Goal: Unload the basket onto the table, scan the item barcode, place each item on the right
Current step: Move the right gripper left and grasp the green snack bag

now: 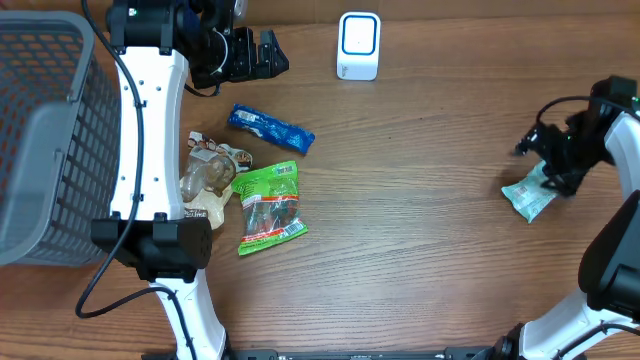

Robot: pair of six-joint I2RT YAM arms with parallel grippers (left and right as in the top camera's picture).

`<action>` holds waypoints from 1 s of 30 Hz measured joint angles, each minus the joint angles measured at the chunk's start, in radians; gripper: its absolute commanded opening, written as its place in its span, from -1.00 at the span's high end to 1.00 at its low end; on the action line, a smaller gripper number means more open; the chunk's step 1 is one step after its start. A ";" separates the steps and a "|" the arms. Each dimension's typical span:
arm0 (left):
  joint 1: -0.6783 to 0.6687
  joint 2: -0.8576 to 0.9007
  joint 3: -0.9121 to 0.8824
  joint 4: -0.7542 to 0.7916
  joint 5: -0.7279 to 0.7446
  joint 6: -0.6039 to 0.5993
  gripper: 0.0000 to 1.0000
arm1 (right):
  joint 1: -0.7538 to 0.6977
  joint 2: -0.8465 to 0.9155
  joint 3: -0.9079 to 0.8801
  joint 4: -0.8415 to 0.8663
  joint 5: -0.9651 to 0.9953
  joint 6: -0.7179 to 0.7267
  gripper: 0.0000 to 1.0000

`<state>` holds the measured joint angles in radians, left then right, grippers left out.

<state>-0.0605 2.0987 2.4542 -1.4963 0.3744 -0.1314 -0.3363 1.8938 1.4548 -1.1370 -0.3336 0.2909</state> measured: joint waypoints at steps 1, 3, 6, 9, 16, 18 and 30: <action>0.000 0.000 0.000 0.000 0.000 0.000 -1.00 | 0.010 0.000 0.012 0.005 -0.043 -0.015 -0.76; 0.000 0.000 0.000 0.000 0.000 0.000 -1.00 | 0.045 0.000 0.028 0.032 -0.129 -0.039 -0.76; 0.000 0.000 0.000 0.000 0.000 0.000 -0.99 | 0.143 0.000 0.029 0.112 -0.222 -0.055 -0.75; 0.000 0.000 0.000 0.000 0.000 0.000 -1.00 | 0.278 0.000 0.030 0.188 -0.270 -0.047 -0.74; 0.002 0.000 0.005 -0.057 0.019 0.000 -1.00 | 0.598 0.000 0.030 0.372 -0.294 0.051 -0.73; 0.009 0.002 0.026 -0.070 0.049 -0.002 -1.00 | 0.664 0.006 0.030 0.416 -0.294 0.078 -0.73; 0.198 -0.043 0.230 -0.190 0.134 -0.119 -0.99 | 0.919 0.232 0.031 0.655 -0.294 0.202 -0.61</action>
<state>0.1371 2.0560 2.6846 -1.6859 0.5087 -0.2504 0.5827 2.1262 1.4853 -0.4824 -0.6277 0.4931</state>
